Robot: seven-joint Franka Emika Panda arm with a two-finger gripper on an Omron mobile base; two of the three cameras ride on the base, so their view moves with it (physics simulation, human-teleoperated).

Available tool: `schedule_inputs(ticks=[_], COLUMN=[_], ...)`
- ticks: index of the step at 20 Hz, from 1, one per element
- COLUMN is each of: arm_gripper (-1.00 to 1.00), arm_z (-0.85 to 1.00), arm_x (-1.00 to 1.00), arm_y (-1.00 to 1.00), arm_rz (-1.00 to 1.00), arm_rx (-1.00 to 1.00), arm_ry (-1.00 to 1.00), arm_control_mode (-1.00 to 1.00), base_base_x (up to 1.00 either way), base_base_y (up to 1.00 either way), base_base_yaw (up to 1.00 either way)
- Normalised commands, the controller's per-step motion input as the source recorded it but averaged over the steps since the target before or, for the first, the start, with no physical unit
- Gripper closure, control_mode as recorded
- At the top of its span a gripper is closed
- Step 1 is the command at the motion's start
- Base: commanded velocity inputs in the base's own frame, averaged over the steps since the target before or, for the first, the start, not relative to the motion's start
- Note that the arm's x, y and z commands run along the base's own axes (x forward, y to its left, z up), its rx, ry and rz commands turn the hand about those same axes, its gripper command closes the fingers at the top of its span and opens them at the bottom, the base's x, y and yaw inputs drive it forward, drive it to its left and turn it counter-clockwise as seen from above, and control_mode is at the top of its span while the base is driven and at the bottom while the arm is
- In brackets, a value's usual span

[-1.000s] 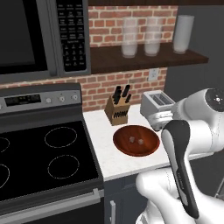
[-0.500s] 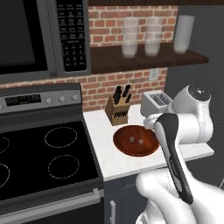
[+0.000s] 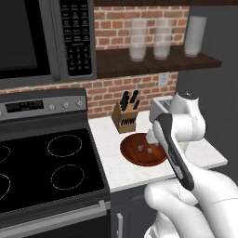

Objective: Grab a lemon wedge from the fridge and one ice cube from the ice bowl, and put them in the glass of lemonade.

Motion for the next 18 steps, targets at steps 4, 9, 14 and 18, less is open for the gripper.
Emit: schedule_inputs(ticks=[4,9,14,18], arm_gripper=[-1.0,-1.0,-1.0,-1.0], arm_z=[-0.28,-0.2,-0.08,0.0], arm_x=[0.02,0.05,0.52,0.83], arm_y=[-0.09,0.0,0.04,0.08], arm_rz=[0.0,0.0,0.0,0.0], arm_rx=[0.0,0.0,0.0,0.0], arm_ry=[0.18,0.08,0.0,0.0], arm_control_mode=[-1.0,-1.0,-1.0,-1.0], base_base_x=[0.0,0.0,0.0,0.0], base_base_y=[0.0,0.0,0.0,0.0], base_base_yaw=[0.0,0.0,0.0,0.0])
